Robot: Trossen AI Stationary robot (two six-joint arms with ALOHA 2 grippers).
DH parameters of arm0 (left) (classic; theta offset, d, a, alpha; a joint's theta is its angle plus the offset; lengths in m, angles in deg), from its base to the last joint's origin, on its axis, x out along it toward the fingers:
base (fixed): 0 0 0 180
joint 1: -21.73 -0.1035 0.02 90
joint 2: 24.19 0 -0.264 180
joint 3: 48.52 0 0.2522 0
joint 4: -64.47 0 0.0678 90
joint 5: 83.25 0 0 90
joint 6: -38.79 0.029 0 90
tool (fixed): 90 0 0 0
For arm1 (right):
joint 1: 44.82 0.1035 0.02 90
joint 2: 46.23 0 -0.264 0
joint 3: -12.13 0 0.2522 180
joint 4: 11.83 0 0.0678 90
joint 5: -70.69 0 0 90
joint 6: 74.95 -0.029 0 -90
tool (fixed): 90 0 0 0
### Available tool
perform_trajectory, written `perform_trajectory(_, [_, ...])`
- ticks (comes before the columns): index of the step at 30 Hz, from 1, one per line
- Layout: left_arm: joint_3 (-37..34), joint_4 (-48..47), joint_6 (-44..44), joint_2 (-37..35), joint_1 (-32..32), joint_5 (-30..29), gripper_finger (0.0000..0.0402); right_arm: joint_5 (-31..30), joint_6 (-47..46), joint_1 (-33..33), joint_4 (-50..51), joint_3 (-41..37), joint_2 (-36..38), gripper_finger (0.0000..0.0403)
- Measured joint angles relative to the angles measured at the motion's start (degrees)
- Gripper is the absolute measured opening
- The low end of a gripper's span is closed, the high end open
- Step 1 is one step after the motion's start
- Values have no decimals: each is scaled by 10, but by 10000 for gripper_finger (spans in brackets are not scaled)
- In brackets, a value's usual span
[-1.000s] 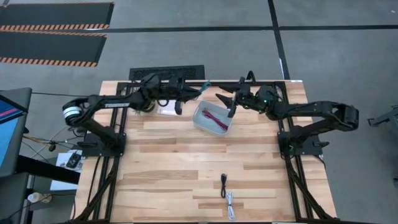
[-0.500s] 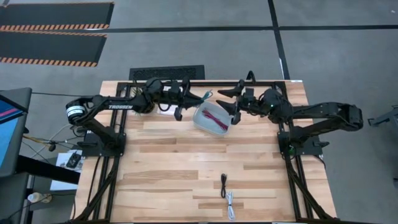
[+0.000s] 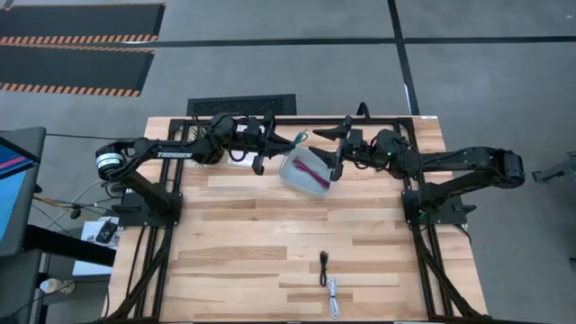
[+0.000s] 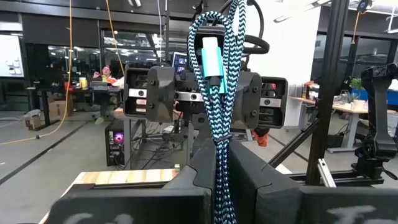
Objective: Pick and place USB-C Cables
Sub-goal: Put the blue charger cable into the gray bin
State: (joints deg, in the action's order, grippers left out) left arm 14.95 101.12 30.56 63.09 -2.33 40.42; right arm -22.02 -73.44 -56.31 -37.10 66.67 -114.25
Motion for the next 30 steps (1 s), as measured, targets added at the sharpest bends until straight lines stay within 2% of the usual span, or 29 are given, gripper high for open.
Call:
perform_trajectory(10, [0,0,0,0,0,-5,6,10,-10,9,-15,43,-70,272])
perform_trajectory(22, [0,-10,11,0,0,-14,6,15,-10,1,-16,57,-75,272])
perform_trajectory(30, [0,-19,16,0,0,-26,6,15,-15,-3,-31,62,-111,272])
